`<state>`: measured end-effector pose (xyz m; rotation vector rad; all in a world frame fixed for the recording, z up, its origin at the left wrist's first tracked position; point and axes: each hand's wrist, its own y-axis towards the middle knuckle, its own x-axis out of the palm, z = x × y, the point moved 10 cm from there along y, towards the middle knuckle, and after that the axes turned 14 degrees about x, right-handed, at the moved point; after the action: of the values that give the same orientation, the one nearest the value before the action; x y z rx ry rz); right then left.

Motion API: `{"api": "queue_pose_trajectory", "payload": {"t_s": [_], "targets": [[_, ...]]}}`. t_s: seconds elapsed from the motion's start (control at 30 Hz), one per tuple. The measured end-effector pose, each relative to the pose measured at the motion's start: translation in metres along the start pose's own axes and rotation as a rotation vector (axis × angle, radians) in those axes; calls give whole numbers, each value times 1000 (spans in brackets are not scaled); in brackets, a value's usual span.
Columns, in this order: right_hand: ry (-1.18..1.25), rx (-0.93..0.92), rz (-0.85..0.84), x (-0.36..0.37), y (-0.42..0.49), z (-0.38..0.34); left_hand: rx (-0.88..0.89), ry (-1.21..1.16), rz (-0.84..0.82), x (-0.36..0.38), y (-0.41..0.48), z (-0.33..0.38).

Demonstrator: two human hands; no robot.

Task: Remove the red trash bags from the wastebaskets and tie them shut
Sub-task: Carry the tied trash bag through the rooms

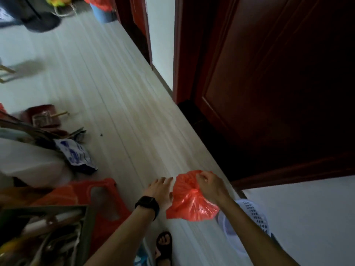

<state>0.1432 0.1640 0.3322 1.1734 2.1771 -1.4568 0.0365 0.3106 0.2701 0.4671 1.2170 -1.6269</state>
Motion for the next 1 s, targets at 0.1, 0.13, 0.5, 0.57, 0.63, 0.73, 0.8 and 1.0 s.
{"api": "queue_pose_trajectory", "payload": {"t_s": [0.1,0.13,0.5,0.57,0.63,0.73,0.8,1.0], "targets": [[-159,-34,-17,-57,-45,-82,11,-34,106,-106,-29,10],[-187,-44,-15,-73,-54,-104,16,-32,140,-138,-36,11],[19,-450,144,-213,-166,-353,-33,146,560,-448,-144,-12],[130,-521,143,-230,-174,-400,-64,184,630,-494,-161,-24],[233,-558,91,-241,-174,-439,-97,204,683,-532,-171,-35],[300,-614,-13,-244,-163,-504,-167,238,754,-585,-182,-61],[290,-651,-51,-240,-147,-546,-213,262,782,-615,-184,-85],[229,-713,-204,-205,-80,-653,-383,249,822,-686,-173,-172]]}}
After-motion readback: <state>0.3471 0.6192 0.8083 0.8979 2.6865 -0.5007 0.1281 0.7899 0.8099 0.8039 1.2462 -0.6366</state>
